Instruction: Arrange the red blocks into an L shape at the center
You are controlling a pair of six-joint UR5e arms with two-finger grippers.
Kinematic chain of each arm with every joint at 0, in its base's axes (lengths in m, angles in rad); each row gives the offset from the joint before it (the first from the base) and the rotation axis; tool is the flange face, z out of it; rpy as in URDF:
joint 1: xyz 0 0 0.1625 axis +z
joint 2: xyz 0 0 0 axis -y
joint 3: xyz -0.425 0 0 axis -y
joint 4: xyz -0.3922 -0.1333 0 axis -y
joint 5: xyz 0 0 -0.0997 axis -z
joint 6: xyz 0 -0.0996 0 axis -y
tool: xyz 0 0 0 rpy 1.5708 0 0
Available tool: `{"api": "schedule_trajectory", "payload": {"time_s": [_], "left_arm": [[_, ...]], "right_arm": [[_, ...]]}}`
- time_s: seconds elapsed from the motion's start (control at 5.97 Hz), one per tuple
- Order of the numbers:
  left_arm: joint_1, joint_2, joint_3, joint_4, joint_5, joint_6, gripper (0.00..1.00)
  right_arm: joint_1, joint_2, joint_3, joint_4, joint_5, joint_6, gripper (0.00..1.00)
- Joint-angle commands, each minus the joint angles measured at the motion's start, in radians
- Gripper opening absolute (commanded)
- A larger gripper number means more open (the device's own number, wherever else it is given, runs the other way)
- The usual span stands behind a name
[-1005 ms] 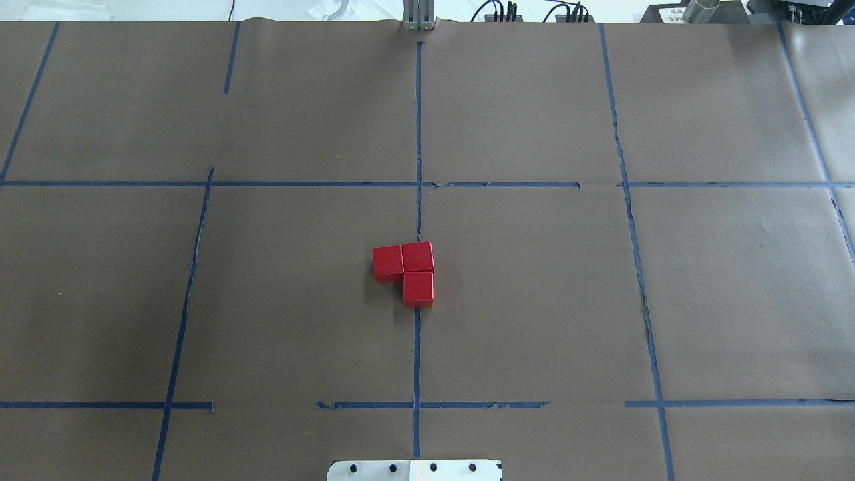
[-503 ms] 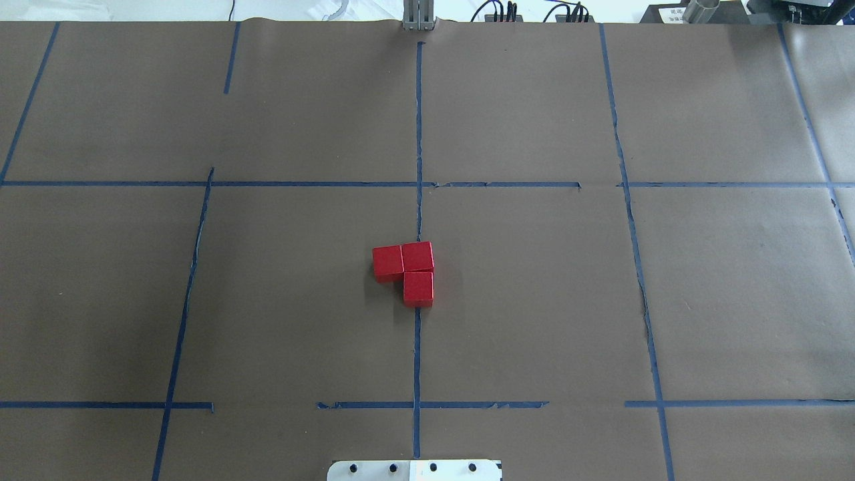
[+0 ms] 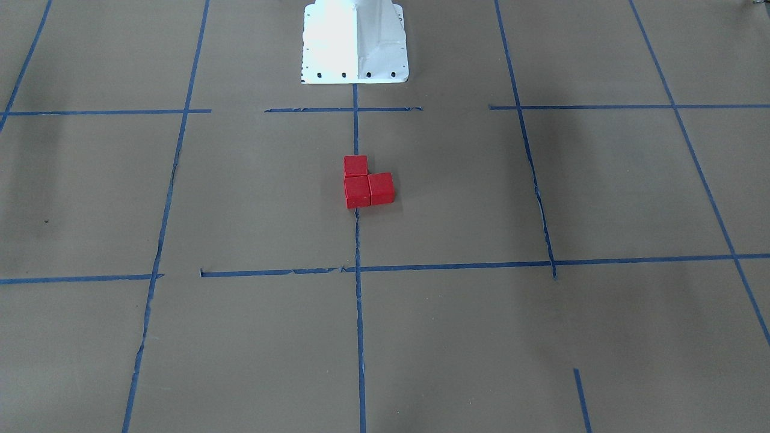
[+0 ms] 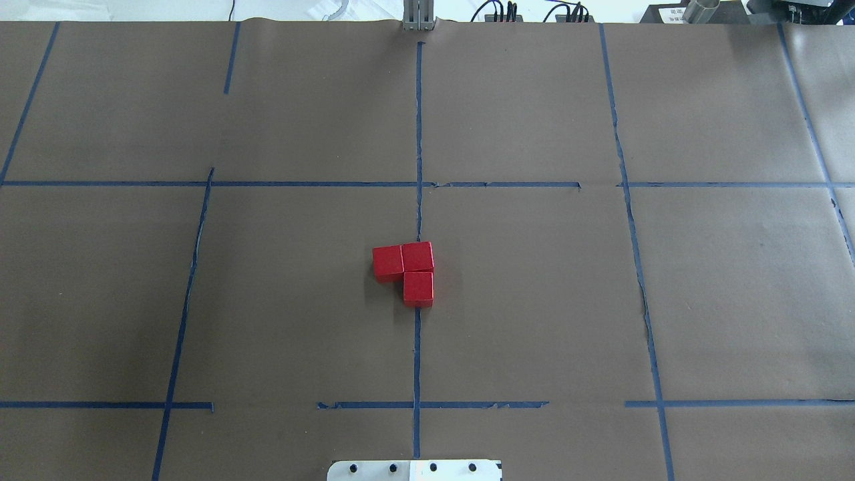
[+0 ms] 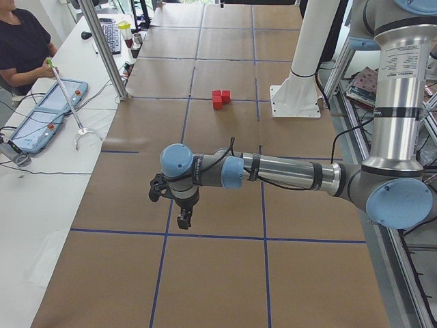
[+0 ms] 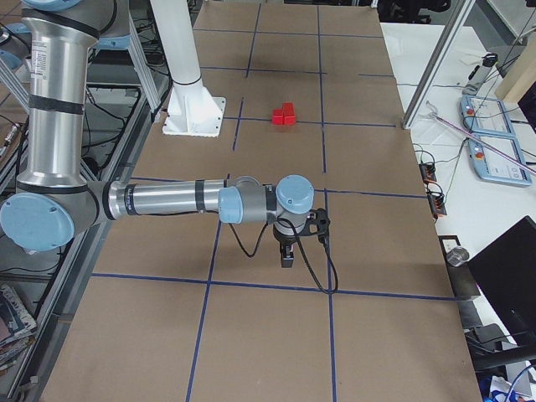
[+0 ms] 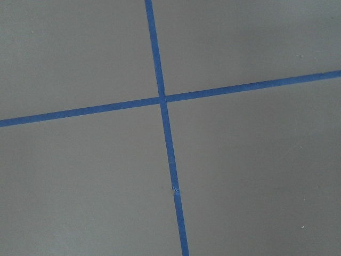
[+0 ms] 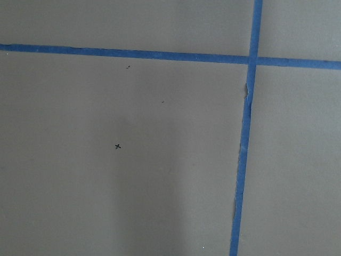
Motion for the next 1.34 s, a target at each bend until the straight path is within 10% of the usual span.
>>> {"api": "schedule_trajectory", "payload": {"time_s": [0.0,1.17], "left_arm": [[-0.002,0.003,-0.001,0.005,0.001,0.0,1.0],[-0.014,0.044,-0.045,0.007,-0.007,0.0,1.0]], "right_arm": [[0.012,0.011,-0.013,-0.002,-0.066,-0.062,1.0],[0.024,-0.007,0.044,-0.088,-0.045,-0.063,1.0]]}}
